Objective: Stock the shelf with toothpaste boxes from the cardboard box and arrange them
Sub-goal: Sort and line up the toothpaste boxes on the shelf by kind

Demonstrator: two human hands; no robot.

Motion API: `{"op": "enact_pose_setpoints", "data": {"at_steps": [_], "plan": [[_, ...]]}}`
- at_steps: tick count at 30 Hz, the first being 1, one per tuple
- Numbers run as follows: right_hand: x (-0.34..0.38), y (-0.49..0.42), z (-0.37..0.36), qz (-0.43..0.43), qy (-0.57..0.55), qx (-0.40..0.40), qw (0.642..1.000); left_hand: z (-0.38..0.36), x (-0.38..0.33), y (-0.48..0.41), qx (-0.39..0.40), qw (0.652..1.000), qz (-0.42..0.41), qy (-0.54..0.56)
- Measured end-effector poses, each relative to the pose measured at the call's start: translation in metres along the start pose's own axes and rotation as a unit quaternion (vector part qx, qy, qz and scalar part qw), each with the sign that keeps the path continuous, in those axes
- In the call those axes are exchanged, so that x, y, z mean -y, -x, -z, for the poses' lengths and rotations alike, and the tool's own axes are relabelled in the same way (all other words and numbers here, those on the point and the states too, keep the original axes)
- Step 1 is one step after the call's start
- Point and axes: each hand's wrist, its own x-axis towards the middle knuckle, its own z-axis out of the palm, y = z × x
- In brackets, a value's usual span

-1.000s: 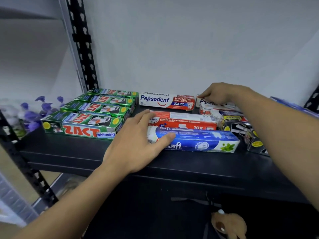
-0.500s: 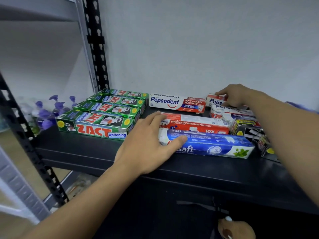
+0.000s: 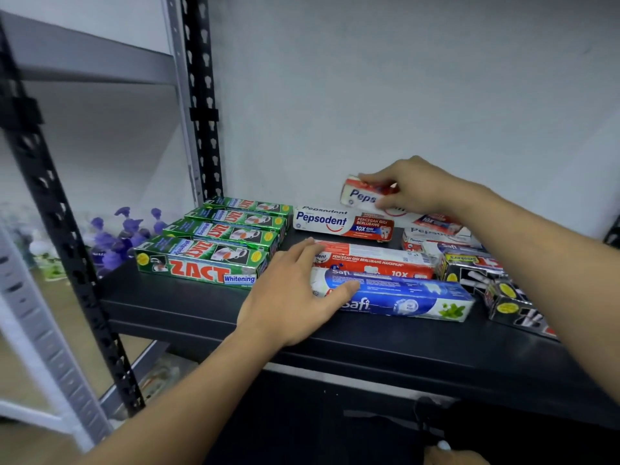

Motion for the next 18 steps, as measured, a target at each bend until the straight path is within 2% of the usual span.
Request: {"op": "enact_pose_setpoints", "data": {"at_steps": [4, 7, 9, 12, 18], "plan": [[0.041, -0.009, -0.021, 0.042, 0.005, 0.032, 0.999, 0.0, 0.0, 0.001, -0.003, 1.0, 0.0, -0.003], [0.055, -0.015, -0.045, 0.035, 0.006, 0.035, 0.999, 0.001, 0.0, 0.001, -0.007, 1.0, 0.002, -0.003], [0.056, -0.016, -0.055, 0.023, -0.037, 0.036, 0.998, 0.001, 0.0, 0.001, -0.006, 1.0, 0.002, -0.003], [0.046, -0.009, -0.051, -0.004, -0.088, 0.022, 0.996, 0.001, 0.001, 0.001, -0.007, 1.0, 0.0, 0.0], [-0.002, 0.031, -0.038, -0.052, -0.028, 0.054, 0.997, 0.0, 0.002, 0.0, -0.004, 1.0, 0.002, -0.008]]}}
